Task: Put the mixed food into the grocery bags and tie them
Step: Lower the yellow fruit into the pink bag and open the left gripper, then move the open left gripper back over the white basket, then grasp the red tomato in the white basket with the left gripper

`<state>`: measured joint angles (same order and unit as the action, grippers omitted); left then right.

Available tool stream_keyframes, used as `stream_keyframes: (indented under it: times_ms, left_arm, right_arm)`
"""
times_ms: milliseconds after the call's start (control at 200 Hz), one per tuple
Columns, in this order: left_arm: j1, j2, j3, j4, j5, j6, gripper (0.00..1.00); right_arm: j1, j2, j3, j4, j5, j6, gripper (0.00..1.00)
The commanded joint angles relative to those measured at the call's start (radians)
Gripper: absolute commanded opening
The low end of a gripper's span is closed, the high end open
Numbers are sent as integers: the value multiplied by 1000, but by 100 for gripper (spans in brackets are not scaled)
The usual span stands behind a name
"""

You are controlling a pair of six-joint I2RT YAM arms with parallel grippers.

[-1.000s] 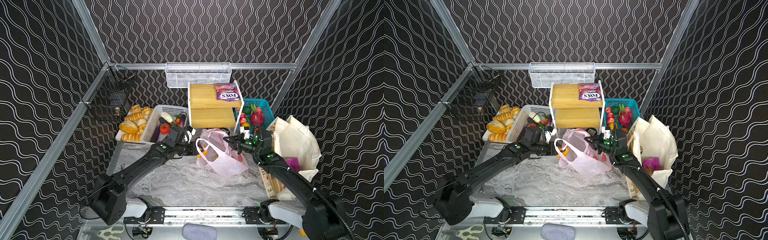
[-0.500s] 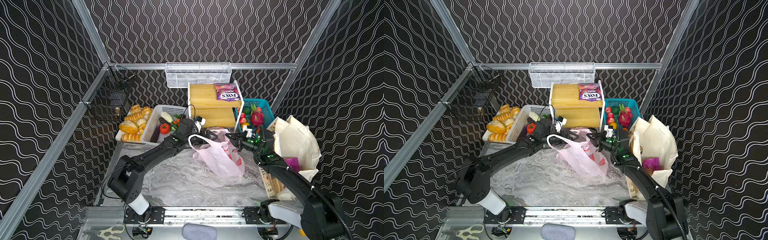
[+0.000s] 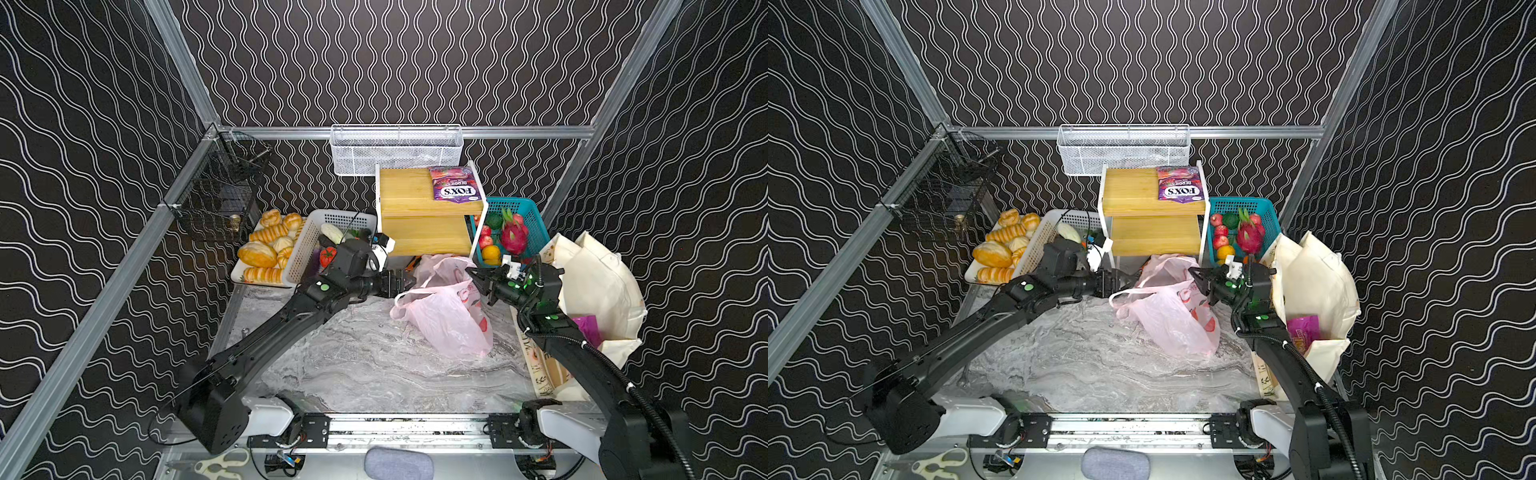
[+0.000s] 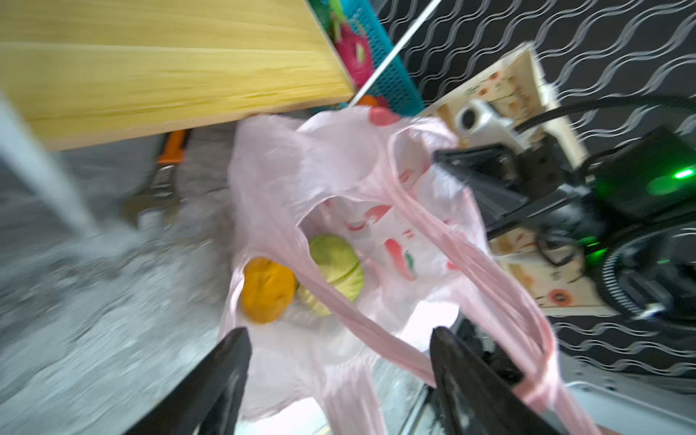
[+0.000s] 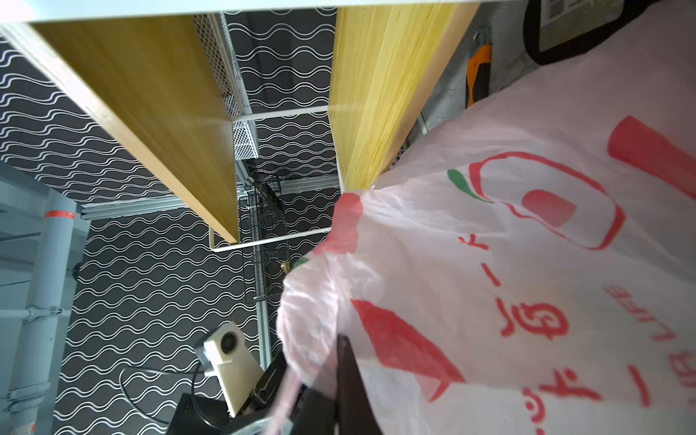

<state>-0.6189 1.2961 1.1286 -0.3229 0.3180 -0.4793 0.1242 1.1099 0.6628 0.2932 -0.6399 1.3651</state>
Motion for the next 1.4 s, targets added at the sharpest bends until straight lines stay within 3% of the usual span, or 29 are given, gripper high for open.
stream_keyframes:
  times_ms: [0,120,245,360,596,786,1006,1392]
  left_arm:
    - [11,-68,-31,-113,-118,82,80]
    - [78,-100,-6,-209,-200,106,79]
    - [241,-67,26,-232,-90,133,77]
    - [377,58,108,-299,-32,159,73]
    - [514,382,328,-385,-73,202,78]
    - [569,535,455,-373,-134,231,88]
    - [582,703,605,-430,-159,272,92]
    - [581,922,778,-442,-202,269,94]
  right_arm:
    - [-3,-25,25,-65,46,-63,0]
    - [-3,-50,41,-129,57,-104,0]
    - [-4,-73,53,-180,79,-130,0]
    - [3,-75,73,-202,76,-152,0]
    - [29,-43,141,-300,74,-259,0]
    - [63,-11,238,-445,98,-396,0]
    - [129,42,346,-596,200,-542,0]
    - [131,141,418,-566,165,-550,0]
